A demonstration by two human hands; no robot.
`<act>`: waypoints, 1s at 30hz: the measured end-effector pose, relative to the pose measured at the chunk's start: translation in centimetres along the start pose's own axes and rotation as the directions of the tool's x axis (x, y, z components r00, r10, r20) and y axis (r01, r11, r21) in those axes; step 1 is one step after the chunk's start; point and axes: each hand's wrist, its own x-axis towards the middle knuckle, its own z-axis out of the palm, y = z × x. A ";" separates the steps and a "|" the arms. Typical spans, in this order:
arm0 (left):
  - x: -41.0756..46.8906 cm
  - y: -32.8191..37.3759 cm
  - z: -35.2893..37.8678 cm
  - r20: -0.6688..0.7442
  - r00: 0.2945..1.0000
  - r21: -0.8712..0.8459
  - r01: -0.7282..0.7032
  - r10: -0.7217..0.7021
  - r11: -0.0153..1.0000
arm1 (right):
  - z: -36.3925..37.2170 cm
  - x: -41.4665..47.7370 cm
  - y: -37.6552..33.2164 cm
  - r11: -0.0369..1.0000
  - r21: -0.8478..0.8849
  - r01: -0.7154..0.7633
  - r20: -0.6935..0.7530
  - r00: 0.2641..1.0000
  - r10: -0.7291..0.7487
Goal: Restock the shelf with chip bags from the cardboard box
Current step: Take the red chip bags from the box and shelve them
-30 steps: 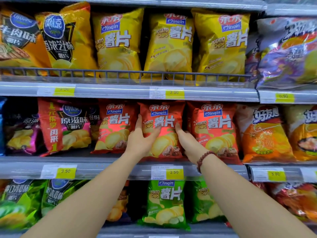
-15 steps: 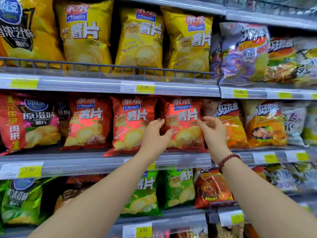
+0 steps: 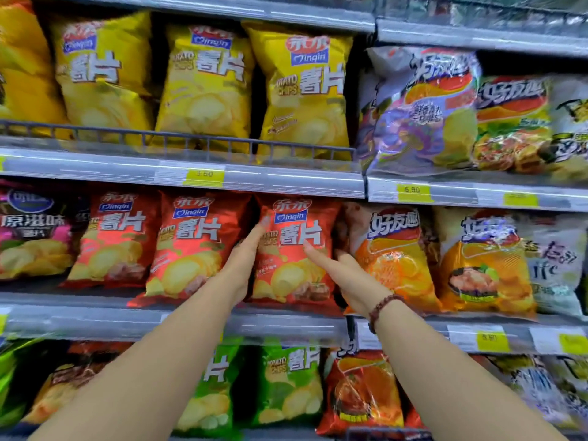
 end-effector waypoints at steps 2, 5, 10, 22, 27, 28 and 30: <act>-0.1 0.2 0.5 0.041 0.999 -0.052 -0.015 0.018 0.999 | 0.7 1.0 0.6 0.995 0.098 -0.013 0.014 1.000 0.012; 0.6 -0.3 0.7 0.080 0.997 -0.014 0.006 -0.005 1.000 | 1.6 2.0 1.5 0.973 0.231 -0.020 -0.011 1.000 0.023; 0.9 -1.1 0.3 0.077 0.993 0.043 0.081 -0.084 0.996 | 1.6 2.8 1.5 0.986 0.156 -0.055 0.164 0.986 0.029; 0.4 0.2 1.9 0.050 0.868 0.565 -0.433 0.495 0.703 | 3.0 2.4 -2.4 0.858 -0.424 0.292 -0.183 0.900 -0.397; 2.0 -0.7 2.2 0.016 0.870 0.652 -0.382 0.492 0.655 | 3.3 3.7 -1.0 0.894 -0.339 0.292 -0.247 0.890 -0.384; 2.3 -0.9 2.3 0.015 0.866 0.660 -0.384 0.499 0.646 | 3.3 3.7 -0.9 0.894 -0.334 0.297 -0.254 0.886 -0.389; 2.4 -1.1 2.4 0.013 0.858 0.673 -0.387 0.513 0.630 | 3.3 3.8 -0.6 0.887 -0.351 0.301 -0.262 0.878 -0.401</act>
